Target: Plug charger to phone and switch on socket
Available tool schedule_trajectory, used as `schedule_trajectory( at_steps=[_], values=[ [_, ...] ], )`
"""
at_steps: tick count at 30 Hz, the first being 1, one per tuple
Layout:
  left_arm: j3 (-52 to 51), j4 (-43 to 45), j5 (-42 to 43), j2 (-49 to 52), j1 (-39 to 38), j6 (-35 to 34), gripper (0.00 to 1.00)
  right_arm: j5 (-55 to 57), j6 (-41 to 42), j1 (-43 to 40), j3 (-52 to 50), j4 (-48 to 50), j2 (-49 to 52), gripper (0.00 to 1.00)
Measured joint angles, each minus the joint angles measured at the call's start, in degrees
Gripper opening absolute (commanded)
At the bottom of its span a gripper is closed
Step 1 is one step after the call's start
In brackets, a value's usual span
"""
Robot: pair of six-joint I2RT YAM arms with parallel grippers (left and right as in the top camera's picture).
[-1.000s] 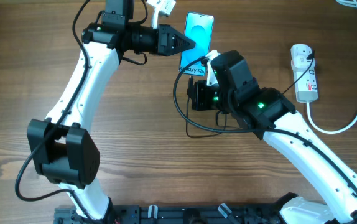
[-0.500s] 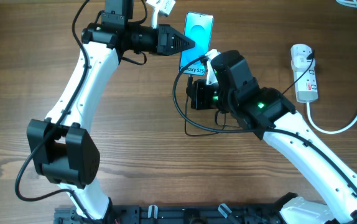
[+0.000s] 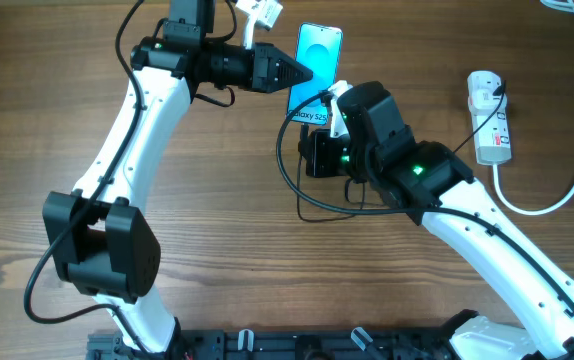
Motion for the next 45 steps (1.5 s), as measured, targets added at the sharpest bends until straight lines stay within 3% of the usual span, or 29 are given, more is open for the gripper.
schedule_trajectory(
  at_steps=[18, 19, 20, 22, 25, 27, 28, 29, 33, 38, 45],
  values=[
    [0.5, -1.5, -1.3, 0.0, 0.1, 0.4, 0.04, 3.1, 0.0, 0.9, -0.7, 2.3, 0.0, 0.10],
    [0.5, -1.6, -1.4, 0.0, 0.1, 0.4, 0.04, 3.2, 0.0, 0.9, -0.7, 2.4, 0.0, 0.28],
    [0.5, -1.6, -1.4, 0.0, 0.1, 0.4, 0.04, 3.3, 0.0, 0.9, -0.7, 2.4, 0.0, 0.34],
    [0.4, -3.0, -1.3, 0.0, 0.0, 0.4, 0.04, 5.2, -0.1, 0.5, -0.6, 4.0, 0.0, 0.37],
    [0.4, -3.1, -3.2, 0.0, 0.0, -0.2, 0.04, 6.5, -0.2, 0.2, -0.7, 3.1, 0.0, 0.50],
    [0.4, -3.2, -7.6, 0.0, -0.1, -2.4, 0.04, 5.4, -0.2, 0.0, -0.7, 1.7, -0.2, 0.75],
    [0.4, -3.4, -9.7, 0.0, -0.1, -2.9, 0.04, 4.2, -0.2, 0.0, -0.7, 0.6, -0.8, 0.93],
    [0.4, -3.5, -11.6, 0.0, -0.1, -3.5, 0.04, 3.3, -0.2, 0.0, -0.6, -0.8, -1.5, 1.00],
    [0.4, -7.9, -20.7, 0.1, -0.1, -7.0, 0.04, 3.2, 1.3, -1.5, -0.5, -10.0, -4.2, 1.00],
    [0.4, -13.6, -24.1, 6.1, -1.9, -8.1, 0.04, 4.6, 3.7, -9.7, -0.5, -17.4, -4.2, 0.99],
    [0.3, -13.3, -31.2, 15.8, -6.8, -12.4, 0.04, 4.7, 4.1, -14.8, -0.5, -21.3, -4.2, 1.00]
  ],
)
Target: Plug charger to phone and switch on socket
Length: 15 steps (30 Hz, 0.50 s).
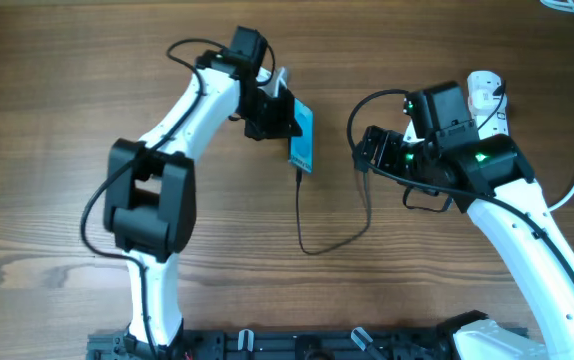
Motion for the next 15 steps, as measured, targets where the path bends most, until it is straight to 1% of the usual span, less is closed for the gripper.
schedule_trajectory(
  at_steps=[5, 8, 11, 15],
  values=[
    [-0.1, 2.8, -0.7, 2.5, -3.1, -1.3, 0.04, 0.0, 0.0, 0.0, 0.0, 0.1, 0.0, 1.00],
    [-0.1, 4.8, -3.4, 2.5, -3.3, -3.6, 0.04, 0.0, 0.0, 0.0, 0.0, 0.2, 0.0, 1.00],
    [-0.3, 5.4, -4.4, 2.5, -3.2, -4.3, 0.04, 0.0, 0.0, 0.0, 0.0, 1.4, 0.0, 1.00],
    [-4.1, 11.1, -3.1, 2.0, -3.2, -4.2, 0.07, -0.2, 0.0, 0.0, 0.0, 2.8, 0.0, 1.00]
  ],
)
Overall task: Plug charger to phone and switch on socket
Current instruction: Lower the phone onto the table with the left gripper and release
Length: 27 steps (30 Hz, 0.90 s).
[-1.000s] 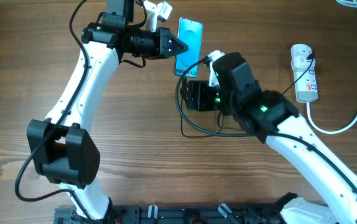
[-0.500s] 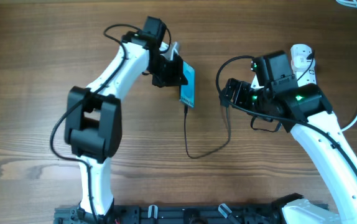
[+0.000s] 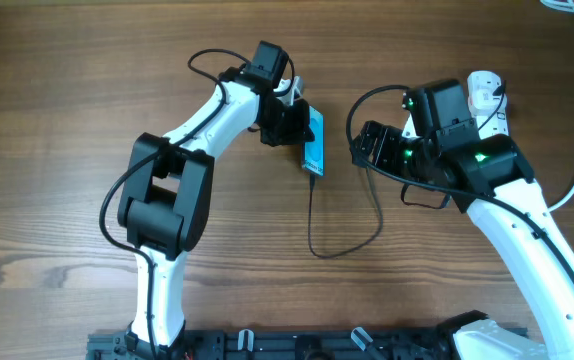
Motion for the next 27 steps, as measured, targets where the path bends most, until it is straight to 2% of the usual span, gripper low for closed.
schedule_trajectory(
  at_steps=[3, 5, 6, 9, 10, 12, 14, 17, 19, 20, 27],
  values=[
    [-2.5, 2.1, 1.1, -0.7, 0.0, 0.1, 0.13, 0.0, 0.0, 0.0, 0.0, 0.2, 0.0, 1.00],
    [-2.8, 2.1, 1.6, -0.7, 0.1, -0.1, 0.20, 0.0, 0.0, 0.0, 0.0, 0.2, 0.0, 1.00],
    [-3.2, 1.8, 1.2, -0.7, 0.1, -0.3, 0.27, 0.0, 0.0, 0.0, 0.0, 0.2, 0.0, 1.00],
    [-4.3, 0.5, -2.2, -0.6, 0.2, -0.9, 0.33, 0.0, 0.0, 0.0, 0.0, 0.2, 0.0, 1.00],
    [-4.5, 0.2, -2.8, -0.6, 0.1, -0.9, 0.38, 0.0, 0.0, 0.0, 0.0, 0.2, 0.0, 1.00],
    [-4.5, -0.3, -5.1, -0.6, 0.1, -0.9, 0.38, 0.0, 0.0, 0.0, 0.0, 0.2, 0.0, 0.99],
    [-4.3, -1.0, -7.1, -0.7, 0.0, -1.1, 0.43, 0.0, 0.0, 0.0, 0.0, 0.2, 0.0, 1.00],
    [-3.8, -2.0, -11.3, -1.1, -0.2, -1.0, 0.59, 0.0, 0.0, -1.0, 0.0, -0.1, 0.0, 1.00],
    [-3.6, -2.8, -14.9, -1.6, -0.2, -1.1, 0.96, 0.0, 0.0, -3.7, 0.0, -1.3, 0.0, 1.00],
    [-3.4, -3.1, -16.0, -1.8, -0.2, -1.2, 1.00, 0.0, 0.0, -4.7, 0.0, -1.6, 0.0, 1.00],
    [-5.5, -5.3, -21.6, -7.4, 2.8, -1.1, 1.00, 2.6, 0.0, -6.3, 0.0, -2.2, 0.0, 1.00]
  ],
)
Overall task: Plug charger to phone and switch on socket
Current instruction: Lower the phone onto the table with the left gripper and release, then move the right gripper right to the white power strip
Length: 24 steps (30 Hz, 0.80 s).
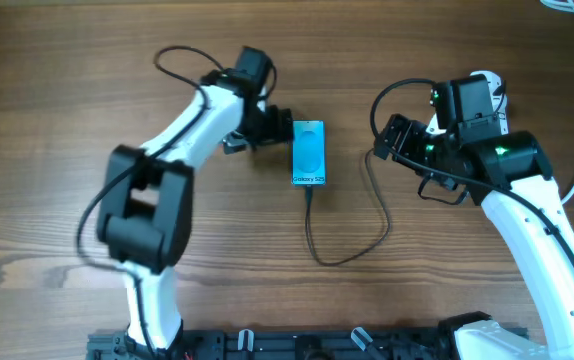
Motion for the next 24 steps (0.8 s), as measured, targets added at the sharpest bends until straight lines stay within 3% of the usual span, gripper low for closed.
schedule_trajectory(
  at_steps=[2, 5, 8, 13, 17, 24],
  values=[
    [-0.1, -0.3, -0.6, -8.1, 2.0, 0.0, 1.00, 0.6, 0.0, 0.0, 0.0, -0.2, 0.0, 1.00],
    [0.4, -0.2, -1.1, -29.1, 6.0, 0.0, 1.00, 1.1, 0.0, 0.0, 0.0, -0.7, 0.0, 1.00],
    [0.7, -2.9, -1.1, -35.4, 7.1, 0.0, 1.00, 1.3, 0.0, 0.0, 0.0, -0.2, 0.0, 1.00],
    [0.6, -4.1, -1.1, -36.1, 7.1, 0.0, 1.00, 2.4, 0.0, -1.2, 0.0, -0.2, 0.0, 1.00],
    [0.6, -4.3, -1.1, -36.1, 7.1, 0.0, 1.00, 1.6, -1.4, -12.9, 1.0, -0.7, 0.0, 1.00],
    [0.6, -4.3, -1.1, -36.1, 7.1, 0.0, 1.00, -2.3, -6.1, -31.8, 16.8, -7.1, -0.4, 1.00]
  ],
)
